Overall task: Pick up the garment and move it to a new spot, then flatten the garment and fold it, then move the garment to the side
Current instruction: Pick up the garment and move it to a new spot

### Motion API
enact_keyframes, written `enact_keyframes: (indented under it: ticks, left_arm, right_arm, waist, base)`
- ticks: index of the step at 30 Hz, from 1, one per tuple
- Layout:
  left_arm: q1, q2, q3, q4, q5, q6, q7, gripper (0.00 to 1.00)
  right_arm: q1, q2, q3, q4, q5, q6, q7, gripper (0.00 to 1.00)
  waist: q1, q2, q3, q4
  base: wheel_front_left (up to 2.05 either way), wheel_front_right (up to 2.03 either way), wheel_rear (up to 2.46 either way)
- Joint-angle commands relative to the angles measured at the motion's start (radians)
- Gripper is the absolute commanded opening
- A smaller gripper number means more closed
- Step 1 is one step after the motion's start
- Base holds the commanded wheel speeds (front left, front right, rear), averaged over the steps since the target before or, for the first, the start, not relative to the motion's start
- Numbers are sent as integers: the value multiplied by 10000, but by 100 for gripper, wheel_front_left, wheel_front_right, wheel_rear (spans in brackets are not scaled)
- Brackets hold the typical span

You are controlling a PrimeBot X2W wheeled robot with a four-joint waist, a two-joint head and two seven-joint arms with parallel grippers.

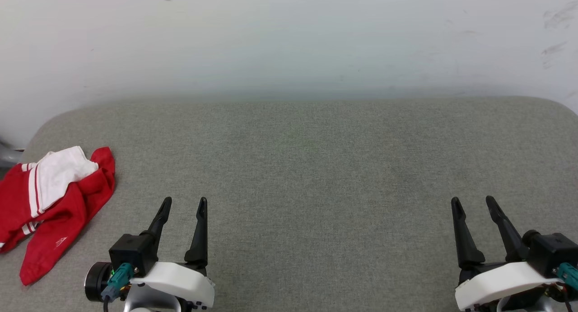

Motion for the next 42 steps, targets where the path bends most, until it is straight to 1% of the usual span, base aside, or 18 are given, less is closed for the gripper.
enact_keyframes:
  ticks: [1,10,13,17,23,33,36,42]
  left_arm:
    - [-65,-9,20,-33,200,-69,-95,100]
    - [20,-190,253,92,523,-329,-259,100]
    - [29,-270,368,146,690,-442,-319,100]
    - [-26,-432,560,215,848,-639,-397,100]
    - [-44,-574,885,395,1266,-853,-509,100]
    - [34,-705,1466,646,1984,-1030,-687,100]
    - [30,-742,1625,693,2034,-1079,-696,100]
    - [30,-820,1920,732,2048,-1181,-688,100]
  right_arm:
    - [18,0,-16,-129,-191,-3,38,100]
    - [123,2,-125,-206,-403,-3,-47,100]
    - [183,3,-178,-244,-520,-3,-65,100]
    - [256,3,-156,-324,-835,-3,-85,100]
    - [304,4,104,-466,-1302,-3,-124,100]
    - [239,5,556,-660,-2084,-5,-223,100]
    - [179,7,639,-642,-1998,-5,-202,100]
    - [59,6,808,-516,-1856,-5,-206,100]
  waist:
    - [-1,0,-6,5]
    - [-1,0,-19,107]
    - [-1,0,-19,261]
    - [-1,0,-13,632]
    - [-1,0,1,1513]
    - [-1,0,-24,3418]
    - [-1,0,-16,3941]
    - [-1,0,18,4739]
  base:
    - [0,0,0]
    - [0,0,0]
    - [0,0,0]
    - [0,0,0]
    - [0,0,0]
    - [0,0,0]
    - [0,0,0]
    - [0,0,0]
